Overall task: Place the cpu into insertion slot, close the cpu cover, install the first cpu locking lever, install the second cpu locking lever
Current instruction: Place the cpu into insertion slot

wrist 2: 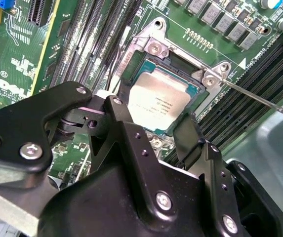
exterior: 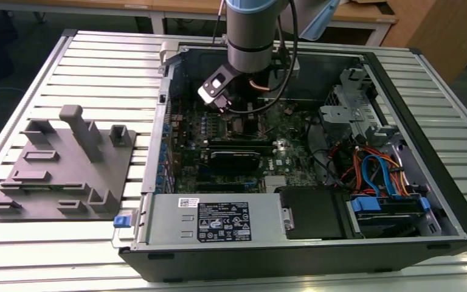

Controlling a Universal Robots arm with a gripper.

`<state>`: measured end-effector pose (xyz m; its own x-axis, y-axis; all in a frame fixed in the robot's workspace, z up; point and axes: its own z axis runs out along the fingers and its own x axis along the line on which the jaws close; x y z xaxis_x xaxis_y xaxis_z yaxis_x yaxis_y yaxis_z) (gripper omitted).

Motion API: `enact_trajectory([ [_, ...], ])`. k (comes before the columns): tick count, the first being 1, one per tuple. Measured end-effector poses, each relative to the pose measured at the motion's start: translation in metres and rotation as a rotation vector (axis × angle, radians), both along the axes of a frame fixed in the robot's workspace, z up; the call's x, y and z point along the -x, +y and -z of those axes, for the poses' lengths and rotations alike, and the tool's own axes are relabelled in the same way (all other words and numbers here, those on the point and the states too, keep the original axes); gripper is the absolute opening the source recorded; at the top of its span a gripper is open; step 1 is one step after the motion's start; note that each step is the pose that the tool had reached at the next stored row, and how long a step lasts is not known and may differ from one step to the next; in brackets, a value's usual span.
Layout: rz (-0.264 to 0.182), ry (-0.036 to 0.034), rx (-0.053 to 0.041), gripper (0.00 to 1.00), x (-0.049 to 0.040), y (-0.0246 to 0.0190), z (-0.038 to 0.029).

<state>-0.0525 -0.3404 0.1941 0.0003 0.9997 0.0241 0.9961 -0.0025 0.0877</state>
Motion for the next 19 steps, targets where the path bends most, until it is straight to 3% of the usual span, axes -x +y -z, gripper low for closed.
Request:
enact_trajectory([
  [15, 0.003, 0.0007, 0.0001, 0.62, 0.0004, 0.0036, -0.0022],
  [19, 0.003, 0.0007, 0.0084, 0.62, 0.0004, 0.0036, -0.0022],
])
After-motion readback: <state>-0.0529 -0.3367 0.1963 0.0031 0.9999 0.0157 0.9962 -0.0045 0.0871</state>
